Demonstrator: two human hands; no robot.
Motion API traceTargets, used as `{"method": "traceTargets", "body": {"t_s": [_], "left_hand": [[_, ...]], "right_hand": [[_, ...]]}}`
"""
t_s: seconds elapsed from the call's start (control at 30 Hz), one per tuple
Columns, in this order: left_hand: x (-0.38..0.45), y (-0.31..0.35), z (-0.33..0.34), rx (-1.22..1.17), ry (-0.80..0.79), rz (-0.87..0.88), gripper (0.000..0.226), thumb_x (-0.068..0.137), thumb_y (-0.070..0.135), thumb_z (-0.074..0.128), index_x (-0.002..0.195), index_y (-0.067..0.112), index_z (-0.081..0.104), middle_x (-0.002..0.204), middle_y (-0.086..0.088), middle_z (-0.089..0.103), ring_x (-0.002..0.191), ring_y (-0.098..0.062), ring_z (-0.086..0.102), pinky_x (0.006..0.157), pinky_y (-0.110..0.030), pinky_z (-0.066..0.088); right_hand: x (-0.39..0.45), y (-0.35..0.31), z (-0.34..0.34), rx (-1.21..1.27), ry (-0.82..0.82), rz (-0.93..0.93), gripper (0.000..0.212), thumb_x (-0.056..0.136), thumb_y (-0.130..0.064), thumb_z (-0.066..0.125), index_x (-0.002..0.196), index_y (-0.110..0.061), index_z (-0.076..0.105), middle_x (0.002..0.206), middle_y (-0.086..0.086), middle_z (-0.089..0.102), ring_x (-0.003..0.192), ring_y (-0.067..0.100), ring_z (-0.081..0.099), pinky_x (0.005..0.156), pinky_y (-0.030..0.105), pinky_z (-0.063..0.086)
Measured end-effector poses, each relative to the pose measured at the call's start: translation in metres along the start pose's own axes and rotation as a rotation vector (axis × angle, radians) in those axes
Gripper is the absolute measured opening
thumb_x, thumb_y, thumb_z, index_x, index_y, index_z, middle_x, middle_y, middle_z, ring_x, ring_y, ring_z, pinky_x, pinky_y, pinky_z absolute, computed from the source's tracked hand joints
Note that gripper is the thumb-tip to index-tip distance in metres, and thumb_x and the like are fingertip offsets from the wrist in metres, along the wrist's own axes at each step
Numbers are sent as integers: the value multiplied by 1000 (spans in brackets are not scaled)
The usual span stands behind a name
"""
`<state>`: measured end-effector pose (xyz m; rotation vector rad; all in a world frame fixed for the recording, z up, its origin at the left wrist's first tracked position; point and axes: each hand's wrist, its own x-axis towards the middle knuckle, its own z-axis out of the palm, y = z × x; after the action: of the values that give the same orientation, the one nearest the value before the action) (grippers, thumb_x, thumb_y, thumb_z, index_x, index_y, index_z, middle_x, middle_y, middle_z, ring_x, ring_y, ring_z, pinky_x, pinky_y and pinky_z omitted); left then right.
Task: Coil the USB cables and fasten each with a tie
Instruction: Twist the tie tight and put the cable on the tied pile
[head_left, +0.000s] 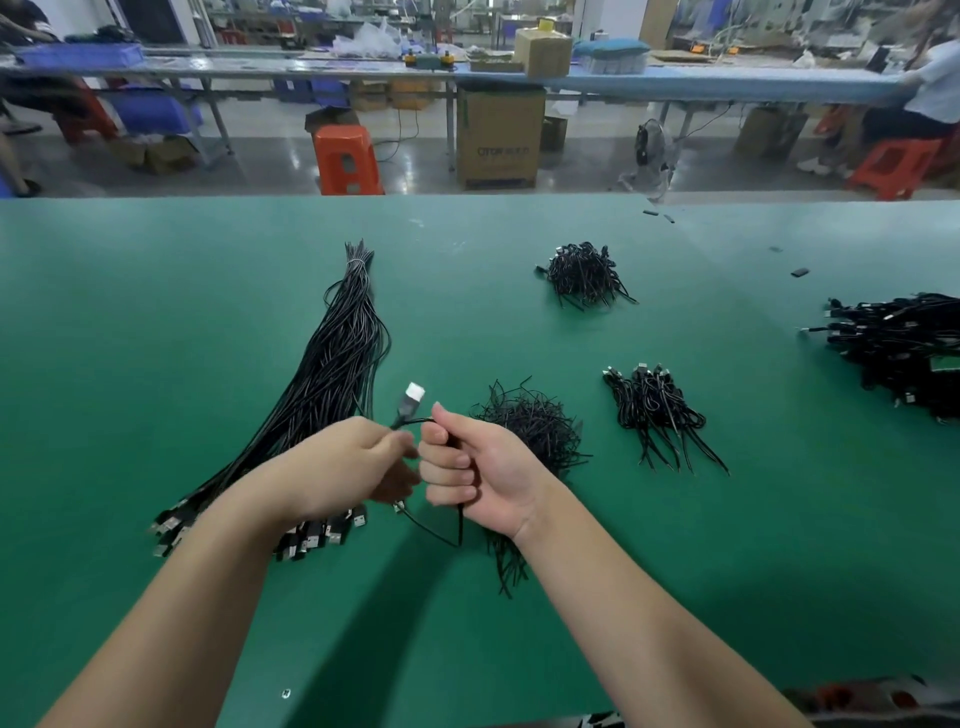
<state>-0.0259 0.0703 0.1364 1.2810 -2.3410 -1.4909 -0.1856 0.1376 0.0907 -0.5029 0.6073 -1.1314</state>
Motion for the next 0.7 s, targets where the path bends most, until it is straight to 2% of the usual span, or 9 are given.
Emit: {"method": "traceTargets", "body": {"t_s": [0.13,0.23,0.3,0.37,0.43,0.5,0.57,0.63,0.7], "left_hand": [[7,-1,10,-151,339,173,36,108,29,37,107,21,72,100,2,77,98,-7,71,95,-30,52],[16,8,31,-657,389,228,39,110,29,32,117,9,65,105,-5,76,103,-16,72,91,-30,55],[22,17,29,-1045,383,248,44,110,29,27,114,0,60,100,-13,76,97,-24,74,80,-29,60],[26,21,15,-1324,375,248,41,110,29,29,104,3,60,78,-6,73,73,-17,73,61,-24,57],[27,20,0,-1416,291,229,34,108,29,36,93,10,60,62,6,56,45,-5,52,42,-17,42],[22,15,-7,-1341,105,233,32,104,29,40,85,14,61,57,10,43,34,-2,32,35,-17,29],[16,8,-13,-1093,-60,260,37,101,29,42,81,12,68,51,5,40,29,-2,24,34,-18,25],[10,0,-19,-745,-201,297,41,101,27,42,89,2,73,49,-7,48,28,-5,24,37,-17,21],[5,-3,-26,-425,-322,269,42,101,29,45,102,-2,73,59,-16,61,31,-10,26,37,-16,20]], "right_hand": [[1,7,10,-74,36,-26,42,106,-41,41,70,-21,51,52,-9,28,41,4,22,40,17,19],[6,14,19,-58,34,-32,42,105,-45,42,70,-22,49,50,-9,27,41,4,20,39,16,21],[7,21,20,-11,10,-19,42,104,-44,42,69,-22,47,49,-10,27,41,4,20,39,15,19],[7,30,18,49,-8,-7,43,104,-43,41,66,-22,46,48,-10,26,43,7,14,40,17,16],[7,36,15,115,-35,-15,43,103,-42,41,65,-22,46,50,-10,22,47,9,11,41,18,14],[7,37,10,169,-75,-21,43,104,-41,41,65,-22,45,51,-9,20,48,9,13,41,19,14],[7,35,4,194,-93,-15,43,105,-38,40,66,-21,46,49,-9,25,48,9,15,40,18,16],[6,32,-2,178,-77,-5,42,105,-35,40,66,-21,48,47,-10,29,46,8,15,39,17,18],[5,29,-8,142,-41,-17,40,103,-35,42,66,-22,49,47,-11,27,44,7,14,38,17,17]]}}
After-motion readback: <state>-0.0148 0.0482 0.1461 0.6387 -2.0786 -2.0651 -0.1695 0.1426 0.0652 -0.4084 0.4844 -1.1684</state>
